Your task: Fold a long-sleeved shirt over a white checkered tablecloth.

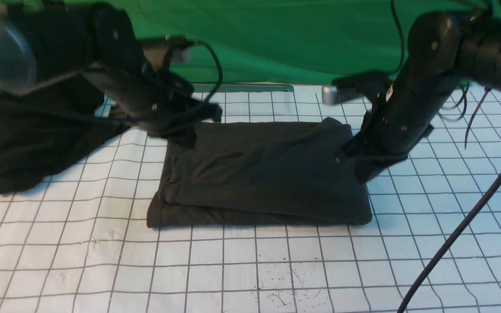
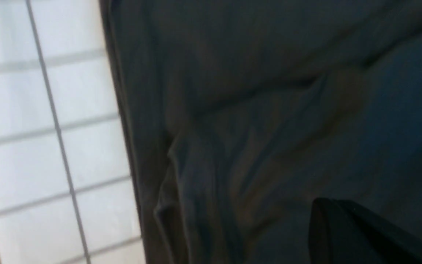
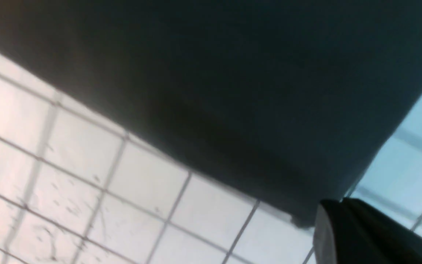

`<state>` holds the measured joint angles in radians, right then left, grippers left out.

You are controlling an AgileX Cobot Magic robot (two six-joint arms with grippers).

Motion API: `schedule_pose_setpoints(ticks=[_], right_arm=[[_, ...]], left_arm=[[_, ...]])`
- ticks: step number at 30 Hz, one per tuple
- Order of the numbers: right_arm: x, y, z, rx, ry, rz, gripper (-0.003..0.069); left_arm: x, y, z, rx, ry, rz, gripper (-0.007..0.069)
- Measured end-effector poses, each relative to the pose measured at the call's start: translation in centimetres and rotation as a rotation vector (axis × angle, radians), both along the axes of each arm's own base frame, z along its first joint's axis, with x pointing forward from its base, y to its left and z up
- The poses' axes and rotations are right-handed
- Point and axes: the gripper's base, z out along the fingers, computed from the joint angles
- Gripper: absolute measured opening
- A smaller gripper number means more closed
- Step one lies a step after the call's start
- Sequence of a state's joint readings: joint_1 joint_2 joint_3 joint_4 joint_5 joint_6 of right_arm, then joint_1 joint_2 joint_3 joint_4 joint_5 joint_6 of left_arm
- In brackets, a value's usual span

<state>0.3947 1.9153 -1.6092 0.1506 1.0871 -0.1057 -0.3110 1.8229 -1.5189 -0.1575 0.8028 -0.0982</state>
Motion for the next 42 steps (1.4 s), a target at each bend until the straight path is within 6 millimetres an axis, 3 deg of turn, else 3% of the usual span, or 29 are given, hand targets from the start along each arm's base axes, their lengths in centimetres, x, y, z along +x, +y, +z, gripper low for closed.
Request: schedule_pose_setpoints(ticks=[4,7,13,15,16,19,22,26,29,32,35,42], right_arm=[[0.2,0.1,0.8,0.010,-0.023,0.006,0.0000],[0.1,0.1,0.8,0.007,-0.018,0.011,0.0000],[0.1,0.1,0.8,0.005,-0.018,0.017,0.0000],[0.1,0.1,0.8,0.005,-0.018,0.019,0.0000],[0.1,0.1,0.8,0.005,-0.018,0.019,0.0000],[0.1,0.1,0.8,0.005,-0.018,0.020,0.0000],[0.1,0.1,0.8,0.004,-0.019,0.021,0.0000],[0.1,0.1,0.8,0.004,-0.019,0.021,0.0000],[0.1,0.1,0.8,0.004,-0.019,0.021,0.0000],[0.1,0.1,0.8,0.004,-0.019,0.021,0.0000],[0.1,0.1,0.8,0.005,-0.019,0.021,0.0000],[0.3,0.1,0.8,0.013,-0.041,0.017,0.0000]], left_arm=[[2.3,0.3,1.0,-0.005,-0.012,0.013,-0.0001],[3.7,0.3,0.3,0.037,0.012,-0.028,0.0017],[4.8,0.3,-3.3,0.133,0.102,-0.073,0.0181],[5.1,0.5,-4.6,0.170,0.127,-0.082,0.0302],[5.1,0.5,-4.7,0.170,0.129,-0.082,0.0311],[5.5,0.4,-6.1,0.187,0.157,-0.091,0.0448],[5.7,0.4,-7.2,0.195,0.179,-0.099,0.0493],[5.8,0.3,-7.9,0.198,0.195,-0.100,0.0467],[5.8,0.3,-8.1,0.202,0.198,-0.108,0.0326],[5.9,0.3,-7.9,0.210,0.187,-0.132,0.0100],[6.1,0.3,-7.4,0.210,0.181,-0.136,0.0034],[6.3,2.1,-5.9,0.183,0.199,-0.074,0.0031]])
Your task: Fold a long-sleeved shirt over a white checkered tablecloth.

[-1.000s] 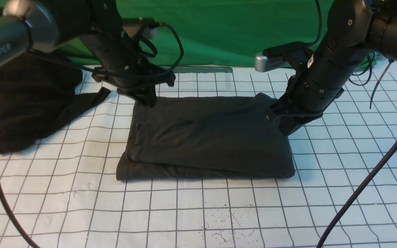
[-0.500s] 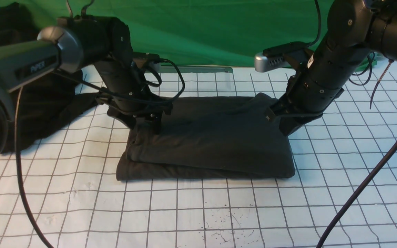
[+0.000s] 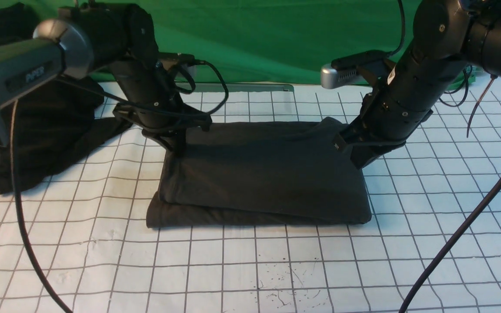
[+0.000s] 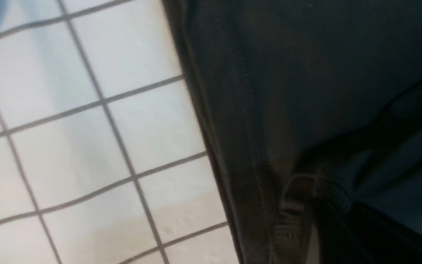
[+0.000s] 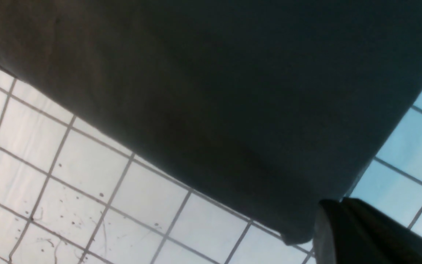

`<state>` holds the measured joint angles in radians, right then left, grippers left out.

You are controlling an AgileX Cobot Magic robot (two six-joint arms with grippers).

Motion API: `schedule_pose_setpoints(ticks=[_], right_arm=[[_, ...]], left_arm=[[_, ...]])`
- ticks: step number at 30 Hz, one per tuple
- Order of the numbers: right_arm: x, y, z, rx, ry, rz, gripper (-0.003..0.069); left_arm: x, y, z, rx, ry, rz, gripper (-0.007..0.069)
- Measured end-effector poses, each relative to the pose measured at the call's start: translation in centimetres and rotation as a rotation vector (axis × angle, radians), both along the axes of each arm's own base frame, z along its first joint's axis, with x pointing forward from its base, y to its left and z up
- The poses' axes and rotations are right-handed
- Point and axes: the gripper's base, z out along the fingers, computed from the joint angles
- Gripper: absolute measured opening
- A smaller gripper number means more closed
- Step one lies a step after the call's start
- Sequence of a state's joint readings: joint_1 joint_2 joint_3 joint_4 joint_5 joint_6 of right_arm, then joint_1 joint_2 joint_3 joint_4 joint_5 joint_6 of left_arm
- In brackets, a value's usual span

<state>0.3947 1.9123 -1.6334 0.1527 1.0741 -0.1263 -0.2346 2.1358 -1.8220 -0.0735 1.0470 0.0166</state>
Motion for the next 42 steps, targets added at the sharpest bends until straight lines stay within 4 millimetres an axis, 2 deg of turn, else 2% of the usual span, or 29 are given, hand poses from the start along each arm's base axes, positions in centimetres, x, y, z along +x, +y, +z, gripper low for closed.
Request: schedule_pose_setpoints(ticks=[6,10,15,16,18,20,22,24,27,29,30,31,32,33,36,39,41,42], right_arm=[[0.1,0.0,0.0,0.003,-0.006,-0.004,0.0000],[0.1,0.0,0.0,0.004,-0.009,-0.004,0.0000],[0.0,0.0,0.0,0.000,0.005,-0.002,0.0000],[-0.1,0.0,0.0,-0.001,0.007,-0.002,0.0000],[-0.2,0.0,0.0,0.004,0.027,-0.002,0.0000],[-0.3,0.2,0.0,0.022,0.035,-0.005,0.0000],[-0.3,0.4,0.0,0.034,0.034,-0.005,0.0000],[-0.2,0.9,-0.2,0.047,0.024,-0.004,-0.0001],[-0.1,1.5,-1.2,0.043,0.044,0.003,-0.0002],[0.3,1.9,-3.1,0.013,0.080,0.014,-0.0002],[0.4,1.9,-3.5,0.006,0.087,0.014,-0.0002],[0.8,1.9,-5.2,-0.036,0.118,0.014,-0.0002],[0.8,1.9,-5.6,-0.047,0.127,0.012,-0.0002],[1.0,1.7,-6.9,-0.089,0.154,0.007,-0.0002],[1.2,1.4,-8.2,-0.139,0.187,0.005,-0.0002],[0.9,1.2,-7.9,-0.163,0.197,0.009,-0.0002],[0.6,0.6,-6.3,-0.167,0.180,0.004,-0.0003],[0.2,-0.1,-4.0,-0.151,0.139,-0.006,-0.0005]], left_arm=[[-0.1,1.0,-0.1,-0.003,0.042,0.032,0.0034],[-0.1,1.1,0.0,-0.004,0.039,0.033,0.0073],[0.3,1.7,0.5,0.063,0.002,0.044,0.0284],[0.3,1.7,0.6,0.060,0.002,0.050,0.0301],[0.2,2.0,2.3,0.079,-0.008,0.080,0.0379],[-0.4,1.8,3.7,0.049,0.003,0.089,0.0393],[-1.0,1.1,4.7,0.016,0.005,0.064,0.0359],[-1.8,-0.8,5.2,-0.017,0.000,-0.002,0.0246],[-2.6,-2.9,4.0,-0.029,0.001,-0.059,0.0078],[-3.4,-4.2,1.7,-0.032,0.041,-0.084,0.0021],[-3.5,-4.2,1.3,-0.029,0.050,-0.084,0.0019],[-4.1,-4.2,-0.3,-0.019,0.088,-0.071,0.0004],[-4.2,-4.1,-0.7,-0.014,0.096,-0.068,0.0004],[-4.6,-3.8,-1.8,0.002,0.116,-0.049,0.0001],[-5.1,-3.2,-3.8,0.011,0.129,-0.018,-0.0001],[-5.3,-3.1,-3.6,0.007,0.122,-0.005,-0.0001],[-5.8,-3.0,-2.2,0.001,0.105,-0.007,-0.0001],[-6.3,-2.8,-0.4,-0.009,0.078,-0.007,-0.0001]])
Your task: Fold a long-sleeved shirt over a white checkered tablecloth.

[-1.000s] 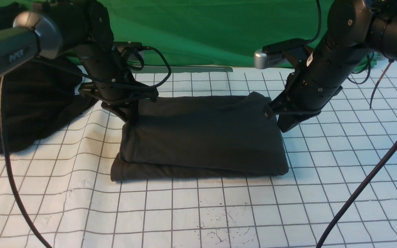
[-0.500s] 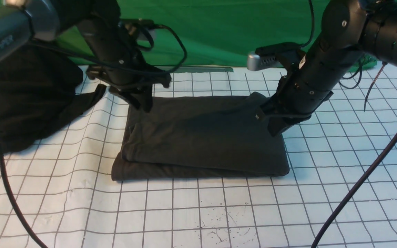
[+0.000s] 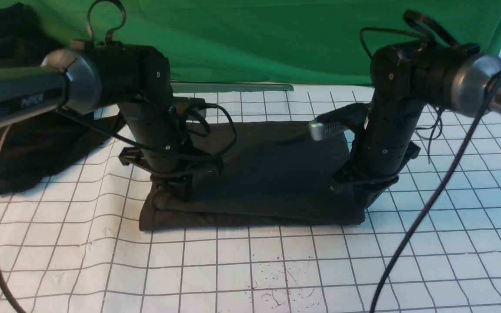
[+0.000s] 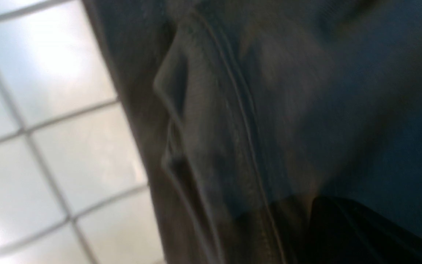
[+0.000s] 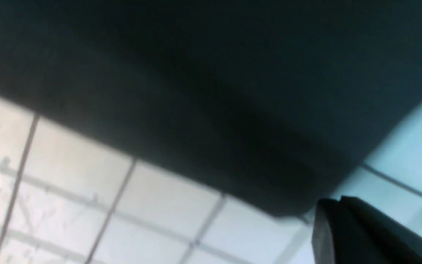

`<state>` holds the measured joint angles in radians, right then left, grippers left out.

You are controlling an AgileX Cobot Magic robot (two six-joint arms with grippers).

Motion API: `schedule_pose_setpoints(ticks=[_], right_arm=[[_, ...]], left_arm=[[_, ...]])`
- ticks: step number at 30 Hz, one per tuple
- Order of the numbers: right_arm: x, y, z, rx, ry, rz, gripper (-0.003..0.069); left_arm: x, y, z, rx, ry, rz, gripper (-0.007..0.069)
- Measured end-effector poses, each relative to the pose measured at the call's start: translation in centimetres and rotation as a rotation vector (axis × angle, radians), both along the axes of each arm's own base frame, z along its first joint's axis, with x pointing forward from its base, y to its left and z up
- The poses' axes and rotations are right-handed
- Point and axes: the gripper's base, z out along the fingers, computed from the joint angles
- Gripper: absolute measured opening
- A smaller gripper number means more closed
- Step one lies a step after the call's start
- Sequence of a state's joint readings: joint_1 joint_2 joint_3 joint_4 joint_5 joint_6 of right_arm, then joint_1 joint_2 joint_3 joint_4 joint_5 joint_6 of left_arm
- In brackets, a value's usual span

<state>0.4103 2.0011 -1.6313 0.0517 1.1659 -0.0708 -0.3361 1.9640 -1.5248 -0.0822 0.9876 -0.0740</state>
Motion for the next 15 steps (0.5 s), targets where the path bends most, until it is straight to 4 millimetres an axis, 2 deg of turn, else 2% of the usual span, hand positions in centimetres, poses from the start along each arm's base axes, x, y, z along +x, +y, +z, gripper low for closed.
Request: schedule_pose_setpoints(ticks=[1,3,4,6,7,8,9,10,11,12,13,14,15], right_arm=[[-0.1,-0.1,0.3,0.002,-0.005,-0.003,-0.0005],[-1.6,-1.2,5.9,0.052,-0.130,-0.023,-0.0005],[-3.2,-1.9,9.7,0.097,-0.229,-0.036,-0.0005],[-5.6,-2.9,14.2,0.160,-0.367,-0.043,-0.0005],[-5.9,-3.1,14.8,0.170,-0.388,-0.045,-0.0005],[-9.6,-4.5,19.5,0.250,-0.563,-0.046,-0.0005],[-11.4,-5.2,21.4,0.292,-0.655,-0.043,-0.0005],[-14.2,-6.3,23.4,0.343,-0.765,-0.039,-0.0004],[-15.0,-6.6,23.8,0.361,-0.805,-0.036,-0.0004],[-17.4,-7.5,24.9,0.402,-0.896,-0.031,-0.0003],[-19.7,-8.6,26.0,0.445,-0.993,-0.031,-0.0003],[-22.2,-9.7,26.4,0.484,-1.091,-0.028,-0.0002],[-23.7,-10.4,26.0,0.500,-1.144,-0.023,-0.0002]], left_arm=[[-0.2,0.1,0.6,-0.005,-0.014,0.000,-0.0001],[-1.5,0.6,5.0,-0.037,-0.115,0.001,-0.0001],[-2.8,1.1,8.3,-0.061,-0.191,0.000,-0.0001],[-4.9,1.8,12.0,-0.093,-0.282,0.000,-0.0001],[-5.2,1.9,12.4,-0.097,-0.294,0.000,-0.0001],[-8.2,2.9,16.3,-0.139,-0.408,-0.002,-0.0001],[-9.4,3.3,17.5,-0.154,-0.447,-0.001,-0.0001],[-11.8,4.2,19.5,-0.182,-0.525,0.001,-0.0001],[-13.4,4.7,20.5,-0.199,-0.573,0.002,-0.0001],[-15.0,5.3,21.3,-0.215,-0.619,0.003,-0.0001],[-17.4,6.1,22.4,-0.239,-0.687,0.005,-0.0001],[-19.3,6.8,22.5,-0.255,-0.734,0.008,-0.0001],[-21.1,7.4,22.6,-0.271,-0.780,0.010,-0.0001]])
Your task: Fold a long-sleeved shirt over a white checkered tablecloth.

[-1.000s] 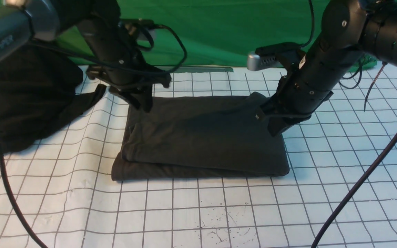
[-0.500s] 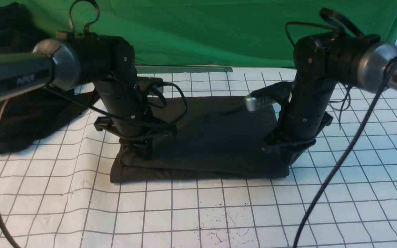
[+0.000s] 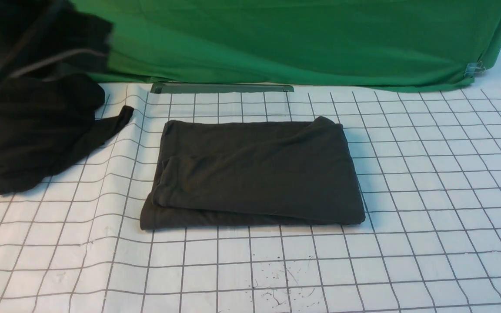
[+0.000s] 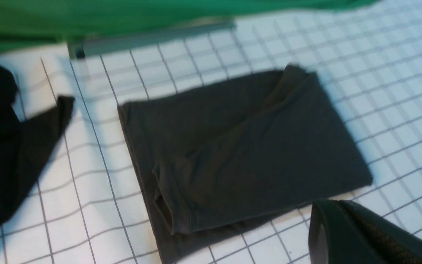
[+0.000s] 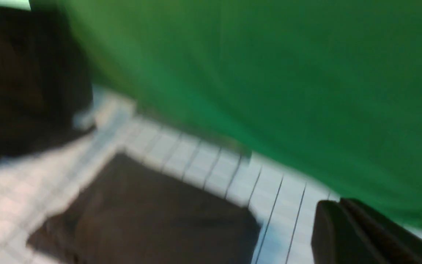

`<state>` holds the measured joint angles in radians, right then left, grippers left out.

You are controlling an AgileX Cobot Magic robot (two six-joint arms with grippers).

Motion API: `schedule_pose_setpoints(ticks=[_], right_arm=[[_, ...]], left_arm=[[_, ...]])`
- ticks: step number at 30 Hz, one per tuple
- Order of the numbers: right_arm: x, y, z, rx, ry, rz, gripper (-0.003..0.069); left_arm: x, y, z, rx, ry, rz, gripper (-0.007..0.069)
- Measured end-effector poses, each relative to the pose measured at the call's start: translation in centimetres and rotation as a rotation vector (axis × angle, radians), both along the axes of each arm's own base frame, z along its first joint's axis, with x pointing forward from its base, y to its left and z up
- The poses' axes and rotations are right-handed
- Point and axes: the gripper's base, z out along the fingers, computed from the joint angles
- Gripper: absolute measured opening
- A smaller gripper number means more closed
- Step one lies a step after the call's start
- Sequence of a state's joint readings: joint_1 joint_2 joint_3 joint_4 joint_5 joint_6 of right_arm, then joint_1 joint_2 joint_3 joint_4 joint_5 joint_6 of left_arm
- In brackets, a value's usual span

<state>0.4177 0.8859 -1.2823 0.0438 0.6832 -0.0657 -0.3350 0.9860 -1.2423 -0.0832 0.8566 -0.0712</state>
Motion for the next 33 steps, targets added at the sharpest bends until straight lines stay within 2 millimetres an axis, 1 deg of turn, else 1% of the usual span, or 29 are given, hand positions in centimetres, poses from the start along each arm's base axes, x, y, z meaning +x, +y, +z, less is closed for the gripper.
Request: schedule_pose_setpoints(ticks=[1,2,3,4,5,6,7,8,9,10,11,12,13,14,15,16,18,19,20,28,33], right_arm=[[-1.3,-0.6,0.2,0.016,-0.048,0.000,-0.0002],[-2.3,-1.1,0.0,0.034,-0.107,-0.002,-0.0002],[-4.8,-2.2,-1.2,0.057,-0.212,-0.006,-0.0002],[-6.0,-2.8,-2.1,0.078,-0.290,-0.009,-0.0002],[-7.0,-3.2,-3.2,0.092,-0.348,-0.013,-0.0002],[-7.1,-3.3,-4.2,0.092,-0.354,-0.014,-0.0002],[-8.1,-3.8,-6.0,0.110,-0.410,-0.019,-0.0002],[-8.9,-4.1,-7.0,0.124,-0.446,-0.022,-0.0002],[-9.5,-4.4,-9.3,0.137,-0.485,-0.027,-0.0002],[-9.9,-4.6,-10.4,0.145,-0.507,-0.029,-0.0002],[-10.2,-4.8,-10.8,0.153,-0.527,-0.030,-0.0002],[-10.3,-4.8,-11.8,0.156,-0.532,-0.032,-0.0002],[-10.5,-4.9,-11.9,0.162,-0.546,-0.033,-0.0002],[-10.8,-5.1,-13.2,0.174,-0.573,-0.035,0.0002],[-10.9,-5.1,-13.7,0.177,-0.579,-0.036,0.0006],[-10.9,-5.1,-13.6,0.180,-0.584,-0.036,0.0007],[-11.2,-5.3,-14.2,0.193,-0.603,-0.038,0.0030],[-11.2,-5.3,-14.2,0.194,-0.603,-0.037,0.0032],[-11.3,-5.3,-14.3,0.202,-0.609,-0.038,0.0052],[-11.3,-5.3,-14.3,0.214,-0.604,-0.036,0.0091],[-11.3,-5.3,-14.3,0.215,-0.603,-0.036,0.0111]], left_arm=[[-0.3,0.1,0.0,-0.003,-0.009,0.000,-0.0001],[-2.0,0.7,-0.2,-0.022,-0.049,0.005,-0.0001],[-4.1,1.5,-0.8,-0.054,-0.099,0.014,-0.0001],[-5.1,1.8,-1.3,-0.076,-0.125,0.021,0.0000],[-6.5,2.3,-2.3,-0.100,-0.159,0.028,0.0000],[-6.9,2.5,-2.7,-0.108,-0.169,0.030,0.0000],[-8.3,3.0,-4.5,-0.130,-0.198,0.037,0.0000],[-9.0,3.3,-5.4,-0.137,-0.209,0.039,0.0000],[-10.2,3.7,-7.2,-0.152,-0.228,0.043,0.0000],[-10.8,3.9,-8.6,-0.168,-0.233,0.050,0.0000],[-11.1,4.0,-9.9,-0.180,-0.234,0.056,0.0000],[-11.3,4.1,-10.7,-0.196,-0.236,0.062,0.0000],[-11.5,4.2,-11.1,-0.203,-0.243,0.064,0.0000],[-12.0,4.4,-13.0,-0.257,-0.264,0.078,0.0000],[-12.1,4.4,-13.6,-0.281,-0.277,0.083,0.0000],[-12.1,4.4,-13.8,-0.286,-0.281,0.084,0.0000],[-12.3,4.5,-15.3,-0.348,-0.336,0.092,0.0001],[-12.3,4.5,-15.4,-0.351,-0.340,0.093,0.0001],[-12.3,4.6,-15.9,-0.371,-0.383,0.095,0.0001],[-12.2,4.7,-15.9,-0.398,-0.451,0.098,0.0001],[-12.1,4.7,-15.9,-0.340,-0.477,0.095,0.0003]])
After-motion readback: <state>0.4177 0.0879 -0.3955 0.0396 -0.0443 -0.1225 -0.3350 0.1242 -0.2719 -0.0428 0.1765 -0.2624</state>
